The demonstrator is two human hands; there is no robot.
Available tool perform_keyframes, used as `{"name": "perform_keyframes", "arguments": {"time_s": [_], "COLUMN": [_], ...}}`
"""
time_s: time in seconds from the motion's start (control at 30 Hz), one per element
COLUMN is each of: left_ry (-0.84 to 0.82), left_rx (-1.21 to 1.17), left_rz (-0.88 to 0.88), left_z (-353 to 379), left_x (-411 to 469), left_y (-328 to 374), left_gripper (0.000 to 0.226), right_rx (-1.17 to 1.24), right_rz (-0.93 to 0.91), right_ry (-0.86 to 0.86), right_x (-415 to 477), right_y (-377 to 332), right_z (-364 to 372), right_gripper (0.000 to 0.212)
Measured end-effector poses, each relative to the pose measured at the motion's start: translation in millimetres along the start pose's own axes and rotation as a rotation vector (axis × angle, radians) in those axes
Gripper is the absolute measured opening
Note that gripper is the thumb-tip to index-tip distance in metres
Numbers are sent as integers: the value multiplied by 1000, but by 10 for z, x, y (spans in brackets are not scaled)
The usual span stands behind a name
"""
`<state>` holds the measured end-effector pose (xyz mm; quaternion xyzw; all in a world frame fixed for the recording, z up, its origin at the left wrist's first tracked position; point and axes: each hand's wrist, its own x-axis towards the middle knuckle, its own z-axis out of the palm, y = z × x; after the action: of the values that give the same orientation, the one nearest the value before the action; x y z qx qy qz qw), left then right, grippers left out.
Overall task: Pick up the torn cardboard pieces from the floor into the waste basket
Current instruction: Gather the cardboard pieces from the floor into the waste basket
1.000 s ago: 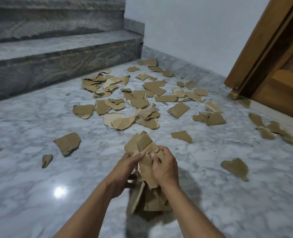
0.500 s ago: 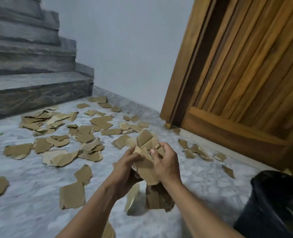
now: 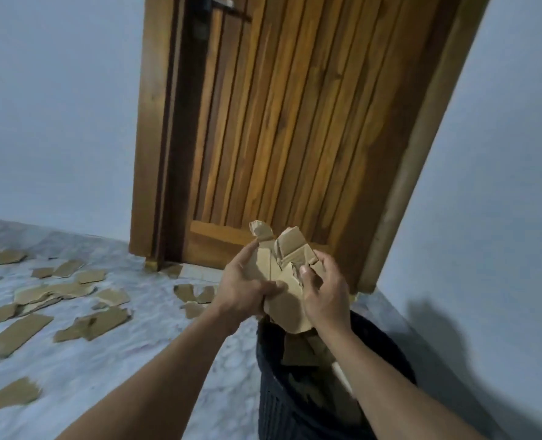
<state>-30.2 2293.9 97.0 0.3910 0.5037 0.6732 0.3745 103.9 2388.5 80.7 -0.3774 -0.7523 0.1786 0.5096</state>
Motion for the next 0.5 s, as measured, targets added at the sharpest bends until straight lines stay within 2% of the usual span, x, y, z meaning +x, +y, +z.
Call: {"name": "perform_keyframes", "arguments": {"time_s": [0.13,0.27,0.37,0.43,0.5], "left_ry": [-32,-103,-164,-89,61], "left_rx": [18,320,574,603,583], "left_rz": [-25,-19,-66,-66,39], "left_z": [526,710,614,467,280], "left_x": [205,279,223,137,-27], "left_y": [-496,-868,-978,-1004,-983], "left_gripper": [87,83,73,59,39], "right_rx": [-70,-240,-285,-282,-269], "right_rz": [85,219,237,204,154], "right_ry": [2,-101,-207,-248,-286], "right_x": [-79,-199,-251,-238,-234], "right_y": [529,921,1035,995,864], "right_z": [-355,-596,-678,-647,-531], "right_gripper": [38,34,28,28,30]}}
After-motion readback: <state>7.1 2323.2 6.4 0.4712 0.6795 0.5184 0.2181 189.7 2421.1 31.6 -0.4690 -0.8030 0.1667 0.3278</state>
